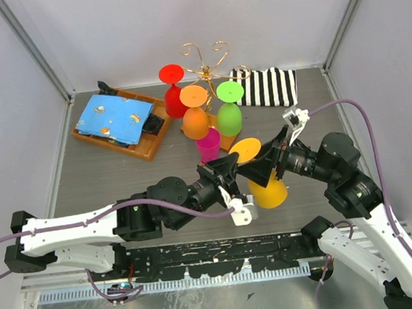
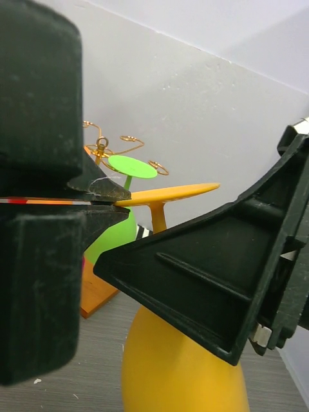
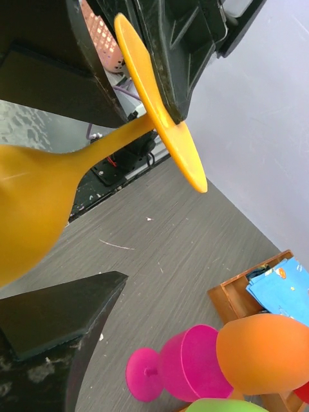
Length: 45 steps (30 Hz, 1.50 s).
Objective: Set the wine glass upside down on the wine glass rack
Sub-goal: Adjust the wine glass.
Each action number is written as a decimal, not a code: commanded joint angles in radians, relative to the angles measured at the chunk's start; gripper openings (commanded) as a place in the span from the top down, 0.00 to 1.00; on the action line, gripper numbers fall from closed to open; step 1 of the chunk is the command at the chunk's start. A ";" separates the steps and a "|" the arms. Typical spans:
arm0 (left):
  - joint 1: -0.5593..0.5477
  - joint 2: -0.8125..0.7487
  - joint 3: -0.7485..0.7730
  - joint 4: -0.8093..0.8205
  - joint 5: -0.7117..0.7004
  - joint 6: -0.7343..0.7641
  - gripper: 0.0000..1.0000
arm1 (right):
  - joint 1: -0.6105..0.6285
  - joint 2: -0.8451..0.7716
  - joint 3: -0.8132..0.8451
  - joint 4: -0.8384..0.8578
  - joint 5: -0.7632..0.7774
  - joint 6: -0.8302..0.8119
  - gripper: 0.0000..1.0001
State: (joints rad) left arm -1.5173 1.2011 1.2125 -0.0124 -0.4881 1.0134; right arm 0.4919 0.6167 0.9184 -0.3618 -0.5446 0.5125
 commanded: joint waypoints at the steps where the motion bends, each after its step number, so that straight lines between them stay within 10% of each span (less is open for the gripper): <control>1: 0.000 -0.032 0.016 0.019 -0.010 -0.018 1.00 | 0.005 0.002 0.050 0.037 0.018 -0.064 0.00; 16: -0.001 -0.036 0.023 0.013 -0.018 -0.025 1.00 | 0.004 -0.091 0.017 0.096 -0.014 -0.221 0.42; 45: -0.013 0.002 0.061 0.012 -0.019 -0.033 1.00 | 0.004 -0.097 -0.106 0.333 -0.035 -0.124 0.50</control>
State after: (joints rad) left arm -1.5223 1.1961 1.2308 -0.0219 -0.4999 0.9932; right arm 0.4946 0.5236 0.8185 -0.1246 -0.5705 0.3626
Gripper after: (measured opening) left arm 0.015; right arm 0.493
